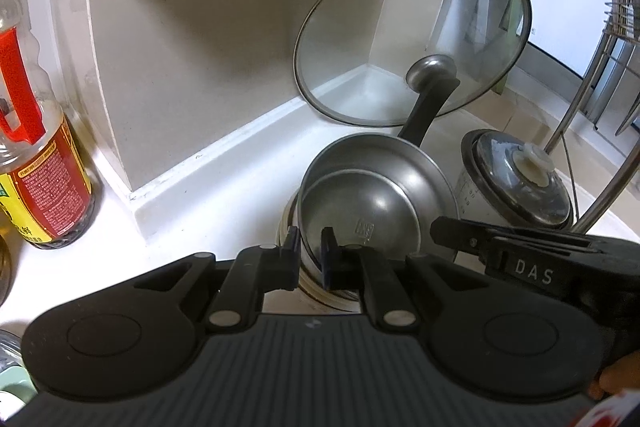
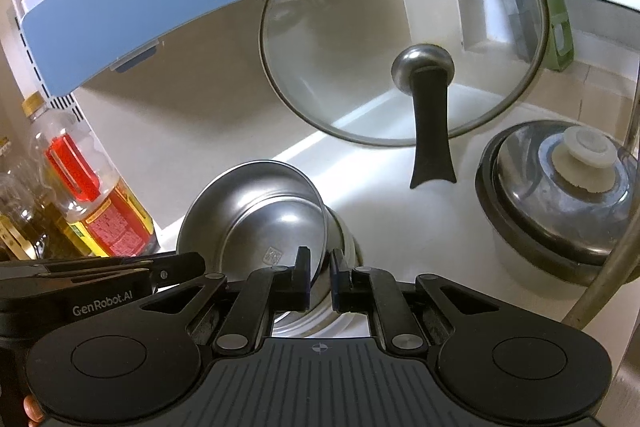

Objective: Organize plates and bowls
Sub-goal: 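Carry the steel bowl over the cream and floral bowl stack, lower it in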

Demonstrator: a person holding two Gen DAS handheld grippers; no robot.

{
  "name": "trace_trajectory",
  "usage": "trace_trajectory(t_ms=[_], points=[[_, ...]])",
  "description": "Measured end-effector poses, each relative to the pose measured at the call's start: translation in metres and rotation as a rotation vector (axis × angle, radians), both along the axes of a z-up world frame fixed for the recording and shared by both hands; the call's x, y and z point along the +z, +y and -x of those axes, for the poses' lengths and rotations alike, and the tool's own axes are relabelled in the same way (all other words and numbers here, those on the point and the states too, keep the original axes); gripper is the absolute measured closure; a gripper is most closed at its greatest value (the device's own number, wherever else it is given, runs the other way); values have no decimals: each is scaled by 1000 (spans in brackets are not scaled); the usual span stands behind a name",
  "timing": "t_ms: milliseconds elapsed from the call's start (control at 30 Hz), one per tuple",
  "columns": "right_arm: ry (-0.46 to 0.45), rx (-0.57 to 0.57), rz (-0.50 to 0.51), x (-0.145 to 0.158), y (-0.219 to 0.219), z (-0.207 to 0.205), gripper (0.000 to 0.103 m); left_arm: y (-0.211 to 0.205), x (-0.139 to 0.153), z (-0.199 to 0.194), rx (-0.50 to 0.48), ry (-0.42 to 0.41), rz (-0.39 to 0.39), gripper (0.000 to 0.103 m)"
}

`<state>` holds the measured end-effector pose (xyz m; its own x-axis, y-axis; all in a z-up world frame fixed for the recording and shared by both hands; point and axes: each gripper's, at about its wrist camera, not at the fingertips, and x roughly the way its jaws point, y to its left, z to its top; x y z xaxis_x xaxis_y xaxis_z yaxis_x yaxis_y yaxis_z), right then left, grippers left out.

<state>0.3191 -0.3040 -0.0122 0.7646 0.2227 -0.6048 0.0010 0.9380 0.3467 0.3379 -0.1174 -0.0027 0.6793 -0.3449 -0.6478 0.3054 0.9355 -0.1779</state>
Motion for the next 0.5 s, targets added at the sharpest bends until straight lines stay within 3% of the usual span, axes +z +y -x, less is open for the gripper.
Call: trace_trajectory(t_ms=[200, 500], points=[[4, -11, -13, 4, -2, -3, 94, 0, 1, -3, 2, 2, 1, 94], [-18, -11, 55, -2, 2, -6, 94, -3, -2, -10, 19, -21, -35, 94]])
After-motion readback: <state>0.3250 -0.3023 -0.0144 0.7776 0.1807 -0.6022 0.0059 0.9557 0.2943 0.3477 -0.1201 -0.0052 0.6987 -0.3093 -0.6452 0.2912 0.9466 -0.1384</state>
